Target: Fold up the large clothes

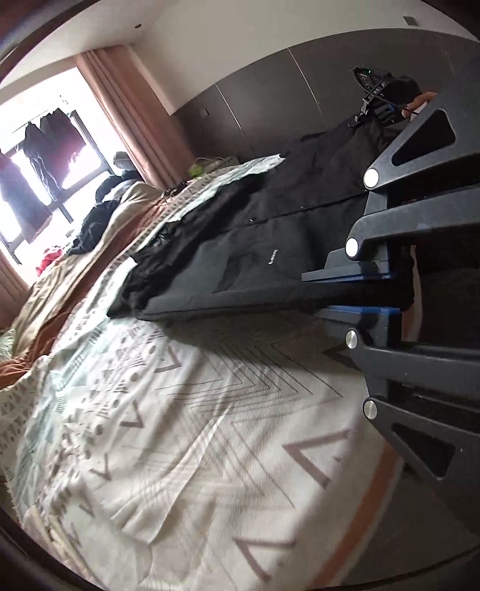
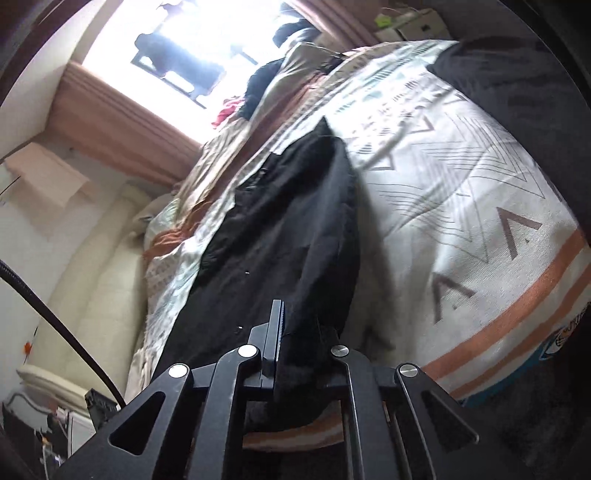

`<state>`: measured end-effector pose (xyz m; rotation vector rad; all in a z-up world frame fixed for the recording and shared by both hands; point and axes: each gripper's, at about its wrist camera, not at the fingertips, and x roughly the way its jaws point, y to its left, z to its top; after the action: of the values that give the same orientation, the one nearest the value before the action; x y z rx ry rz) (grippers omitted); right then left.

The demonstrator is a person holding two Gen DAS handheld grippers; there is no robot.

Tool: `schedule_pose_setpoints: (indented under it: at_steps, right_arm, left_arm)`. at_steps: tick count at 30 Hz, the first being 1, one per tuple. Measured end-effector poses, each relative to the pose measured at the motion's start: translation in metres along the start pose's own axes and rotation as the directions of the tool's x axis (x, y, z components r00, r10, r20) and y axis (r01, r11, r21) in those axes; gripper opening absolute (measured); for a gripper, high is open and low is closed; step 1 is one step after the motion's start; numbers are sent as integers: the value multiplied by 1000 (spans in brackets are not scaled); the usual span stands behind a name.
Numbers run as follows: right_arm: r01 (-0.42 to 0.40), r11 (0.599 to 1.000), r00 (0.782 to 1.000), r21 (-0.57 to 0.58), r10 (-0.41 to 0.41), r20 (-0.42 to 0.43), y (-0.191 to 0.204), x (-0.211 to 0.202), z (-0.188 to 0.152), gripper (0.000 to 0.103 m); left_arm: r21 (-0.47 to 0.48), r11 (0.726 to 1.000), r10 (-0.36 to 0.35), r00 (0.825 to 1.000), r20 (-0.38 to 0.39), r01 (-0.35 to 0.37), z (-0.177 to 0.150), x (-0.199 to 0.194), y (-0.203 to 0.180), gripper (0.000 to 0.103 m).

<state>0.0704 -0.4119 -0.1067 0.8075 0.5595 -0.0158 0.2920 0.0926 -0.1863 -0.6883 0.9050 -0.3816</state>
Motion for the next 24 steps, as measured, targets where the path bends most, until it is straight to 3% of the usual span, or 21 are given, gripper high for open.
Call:
schedule_pose_setpoints:
  at_steps: [15, 24]
  right_arm:
    - [-107, 989, 993, -106, 111, 34, 27, -85, -25, 6]
    - [-168, 971, 981, -171, 183, 72, 47, -148, -44, 6]
  left_arm:
    - [41, 996, -81, 988, 131, 77, -37, -96, -25, 11]
    - [82, 987, -151, 959, 238, 135, -63, -169, -38, 11]
